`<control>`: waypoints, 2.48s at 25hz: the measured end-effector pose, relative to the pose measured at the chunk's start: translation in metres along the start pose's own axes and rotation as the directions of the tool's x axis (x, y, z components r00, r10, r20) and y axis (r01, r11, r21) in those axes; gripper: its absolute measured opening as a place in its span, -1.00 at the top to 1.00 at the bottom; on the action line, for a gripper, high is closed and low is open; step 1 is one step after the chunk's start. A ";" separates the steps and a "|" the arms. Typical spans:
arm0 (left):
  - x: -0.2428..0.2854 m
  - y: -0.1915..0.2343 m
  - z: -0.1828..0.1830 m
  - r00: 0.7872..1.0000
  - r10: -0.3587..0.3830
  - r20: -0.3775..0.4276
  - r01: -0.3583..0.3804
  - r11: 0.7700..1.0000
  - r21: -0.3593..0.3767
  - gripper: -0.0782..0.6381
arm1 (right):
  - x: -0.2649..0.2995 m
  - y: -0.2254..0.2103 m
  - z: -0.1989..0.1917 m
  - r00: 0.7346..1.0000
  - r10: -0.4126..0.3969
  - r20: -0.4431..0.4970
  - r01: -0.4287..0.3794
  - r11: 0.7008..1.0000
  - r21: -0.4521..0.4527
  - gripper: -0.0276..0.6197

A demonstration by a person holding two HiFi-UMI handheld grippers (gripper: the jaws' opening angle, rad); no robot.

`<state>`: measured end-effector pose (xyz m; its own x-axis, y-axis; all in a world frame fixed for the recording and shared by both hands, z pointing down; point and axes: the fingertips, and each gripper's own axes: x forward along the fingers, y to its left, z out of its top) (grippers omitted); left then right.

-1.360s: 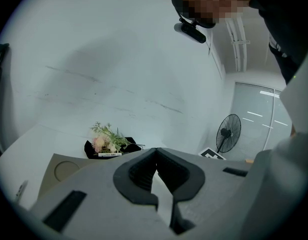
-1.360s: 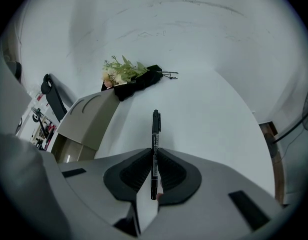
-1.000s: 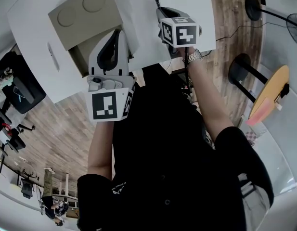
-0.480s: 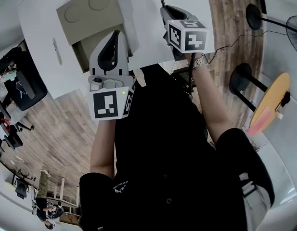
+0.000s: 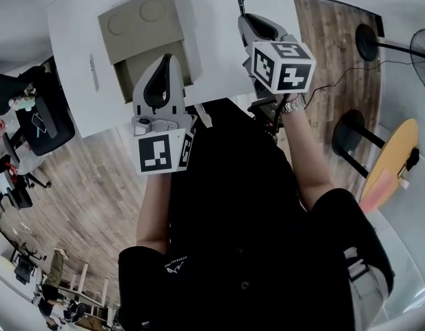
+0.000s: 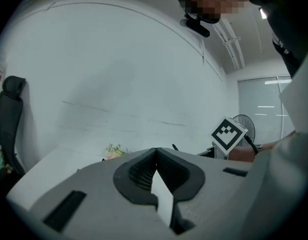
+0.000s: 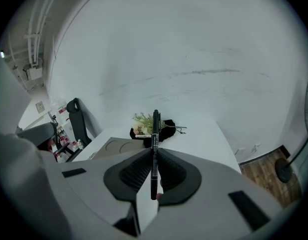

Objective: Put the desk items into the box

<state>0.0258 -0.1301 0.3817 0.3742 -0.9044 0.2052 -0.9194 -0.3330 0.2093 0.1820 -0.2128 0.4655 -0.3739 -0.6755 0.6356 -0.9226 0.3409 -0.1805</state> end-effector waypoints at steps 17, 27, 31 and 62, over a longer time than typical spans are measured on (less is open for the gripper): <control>-0.045 -0.015 0.051 0.986 0.112 0.123 -0.119 0.991 0.057 0.76 | -0.094 0.029 0.077 0.966 0.115 0.234 -0.101 0.992 -0.073 0.79; -0.064 -0.039 0.077 0.977 0.109 0.184 -0.126 0.989 0.080 0.76 | -0.146 0.037 0.101 0.927 0.174 0.333 -0.142 0.983 -0.118 0.79; -0.070 -0.041 0.083 0.972 0.123 0.203 -0.144 0.985 0.092 0.76 | -0.160 0.038 0.102 0.914 0.186 0.359 -0.157 0.982 -0.108 0.79; -0.088 0.008 0.069 0.968 0.180 0.175 -0.192 0.980 0.053 0.76 | -0.142 0.069 0.095 0.926 0.204 0.318 -0.171 0.977 -0.128 0.79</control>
<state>-0.0230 -0.0710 0.2994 0.1751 -0.9821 0.0690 -0.9793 -0.1665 0.1148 0.1623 -0.1550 0.2915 -0.5646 -0.7639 0.3125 -0.8251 0.5323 -0.1893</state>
